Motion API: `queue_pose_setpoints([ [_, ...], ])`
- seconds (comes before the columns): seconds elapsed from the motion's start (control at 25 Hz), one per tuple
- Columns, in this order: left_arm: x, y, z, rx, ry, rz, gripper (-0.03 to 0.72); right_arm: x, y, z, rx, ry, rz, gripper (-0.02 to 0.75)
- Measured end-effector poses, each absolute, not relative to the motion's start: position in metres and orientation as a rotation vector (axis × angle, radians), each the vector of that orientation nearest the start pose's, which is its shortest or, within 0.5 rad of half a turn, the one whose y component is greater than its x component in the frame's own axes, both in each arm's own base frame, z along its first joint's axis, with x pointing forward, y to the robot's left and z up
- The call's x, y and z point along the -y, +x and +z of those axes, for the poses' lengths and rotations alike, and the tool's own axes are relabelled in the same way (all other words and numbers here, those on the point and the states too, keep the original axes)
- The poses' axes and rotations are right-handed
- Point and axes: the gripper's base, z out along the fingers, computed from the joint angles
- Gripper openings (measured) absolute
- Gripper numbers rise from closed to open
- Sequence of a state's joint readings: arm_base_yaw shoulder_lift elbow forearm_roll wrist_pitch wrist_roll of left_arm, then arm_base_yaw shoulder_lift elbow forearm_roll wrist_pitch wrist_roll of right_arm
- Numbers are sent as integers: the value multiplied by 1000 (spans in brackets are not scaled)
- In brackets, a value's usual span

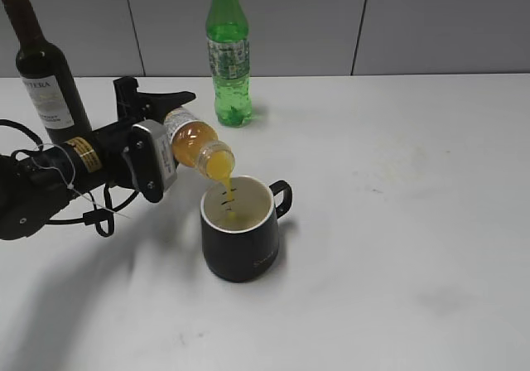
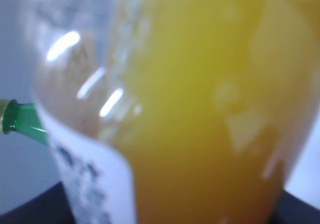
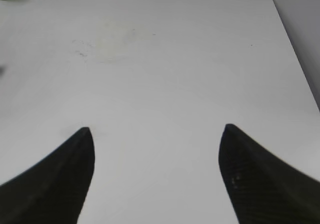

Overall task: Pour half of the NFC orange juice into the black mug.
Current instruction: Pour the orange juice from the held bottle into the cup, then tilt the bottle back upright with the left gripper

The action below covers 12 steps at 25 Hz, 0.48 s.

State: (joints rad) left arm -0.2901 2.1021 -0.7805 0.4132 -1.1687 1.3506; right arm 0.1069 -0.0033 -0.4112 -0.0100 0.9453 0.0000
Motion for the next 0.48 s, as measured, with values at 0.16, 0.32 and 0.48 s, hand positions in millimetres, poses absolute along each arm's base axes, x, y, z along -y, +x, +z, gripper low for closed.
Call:
queue_pose_setpoints([
  [0.16,136,339,109,-792,1505,626,468,0,9,261,-2012,-108,56,587],
  [0.32,136,339,109,-763,1523,657,468,0,9,261,-2012,-108,56,587],
  [0.48,136,339,109,-754,1528,665,468,0,9,261,-2012,-108,56,587],
])
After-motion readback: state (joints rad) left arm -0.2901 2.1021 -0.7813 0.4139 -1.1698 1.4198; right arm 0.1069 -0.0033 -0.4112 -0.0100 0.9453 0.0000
